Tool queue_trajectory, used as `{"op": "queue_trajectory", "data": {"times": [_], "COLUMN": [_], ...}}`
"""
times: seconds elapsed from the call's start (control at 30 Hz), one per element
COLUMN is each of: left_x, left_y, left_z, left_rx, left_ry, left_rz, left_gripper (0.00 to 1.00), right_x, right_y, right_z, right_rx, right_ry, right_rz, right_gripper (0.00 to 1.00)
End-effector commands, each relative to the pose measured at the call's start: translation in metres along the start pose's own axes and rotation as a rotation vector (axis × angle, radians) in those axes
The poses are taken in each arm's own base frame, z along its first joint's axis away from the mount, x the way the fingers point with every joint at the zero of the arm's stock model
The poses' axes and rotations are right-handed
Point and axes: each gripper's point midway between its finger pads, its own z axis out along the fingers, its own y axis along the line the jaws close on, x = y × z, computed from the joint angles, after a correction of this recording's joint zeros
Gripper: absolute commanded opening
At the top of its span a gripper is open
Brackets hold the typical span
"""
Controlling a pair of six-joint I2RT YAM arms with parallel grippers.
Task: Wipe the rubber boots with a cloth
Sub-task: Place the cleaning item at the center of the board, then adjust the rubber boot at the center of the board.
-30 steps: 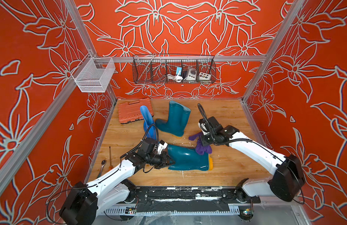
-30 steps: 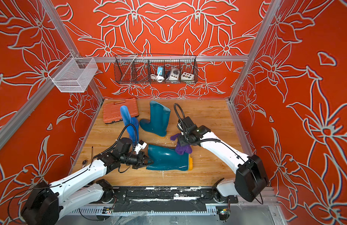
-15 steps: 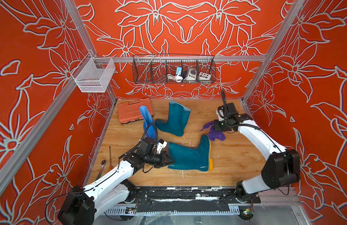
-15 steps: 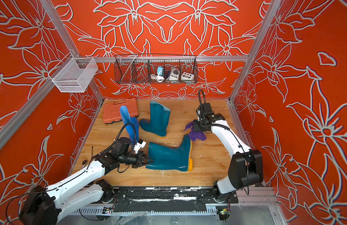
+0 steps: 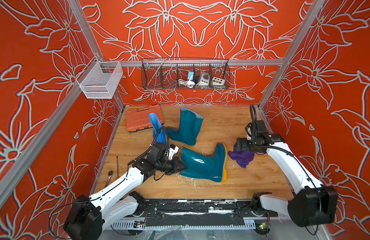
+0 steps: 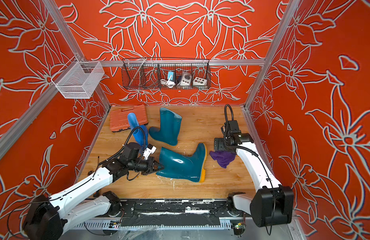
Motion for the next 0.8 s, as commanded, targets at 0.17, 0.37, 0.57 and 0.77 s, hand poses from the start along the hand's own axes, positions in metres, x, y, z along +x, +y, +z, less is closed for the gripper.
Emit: {"op": "queue_trajectory", "data": {"times": [0.17, 0.37, 0.57, 0.77], "left_x": [-0.015, -0.037, -0.066, -0.082], "left_y": [-0.041, -0.084, -0.123, -0.158], "left_z": [-0.007, -0.001, 0.021, 0.039], "left_rx": [0.002, -0.021, -0.038, -0.049], "left_ry": [-0.072, -0.102, -0.073, -0.061], "left_rz": [0.146, 0.292, 0.431, 0.538], "left_gripper": [0.00, 0.00, 0.00, 0.00], "right_x": [0.006, 0.050, 0.080, 0.082], "right_y": [0.018, 0.051, 0.079, 0.081], "right_z": [-0.023, -0.014, 0.015, 0.032], "right_rx": [-0.133, -0.299, -0.389, -0.387], "right_ry": [-0.083, -0.083, -0.006, 0.000], "right_rz": [0.054, 0.081, 0.083, 0.074], "right_gripper": [0.95, 0.69, 0.36, 0.25]}}
